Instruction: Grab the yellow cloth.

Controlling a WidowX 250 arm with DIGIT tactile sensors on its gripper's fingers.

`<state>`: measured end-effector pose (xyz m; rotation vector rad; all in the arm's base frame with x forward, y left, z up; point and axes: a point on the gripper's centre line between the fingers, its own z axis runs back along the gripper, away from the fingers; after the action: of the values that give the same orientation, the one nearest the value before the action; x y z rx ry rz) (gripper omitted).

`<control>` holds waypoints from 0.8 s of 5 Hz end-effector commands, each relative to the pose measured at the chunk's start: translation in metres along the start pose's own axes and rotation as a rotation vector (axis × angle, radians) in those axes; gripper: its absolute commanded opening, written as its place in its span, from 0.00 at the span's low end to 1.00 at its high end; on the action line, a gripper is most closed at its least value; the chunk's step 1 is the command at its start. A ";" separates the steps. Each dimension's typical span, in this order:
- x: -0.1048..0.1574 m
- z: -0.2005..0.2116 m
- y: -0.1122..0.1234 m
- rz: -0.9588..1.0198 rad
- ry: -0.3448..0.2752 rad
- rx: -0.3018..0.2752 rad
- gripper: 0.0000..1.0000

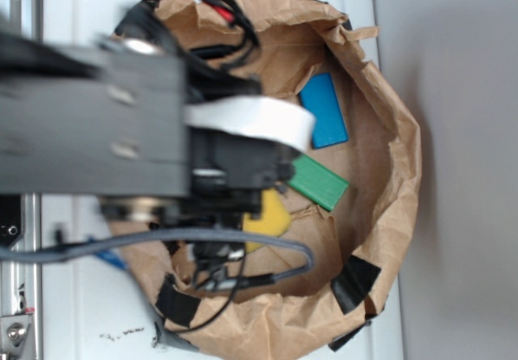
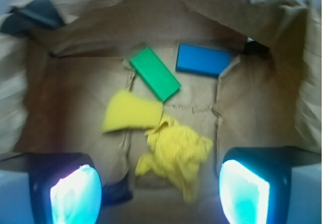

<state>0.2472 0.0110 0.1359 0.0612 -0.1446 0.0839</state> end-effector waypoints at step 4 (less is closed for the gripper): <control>-0.011 -0.092 0.044 -0.171 0.132 0.160 1.00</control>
<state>0.2450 0.0507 0.0379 0.2255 0.0228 -0.0876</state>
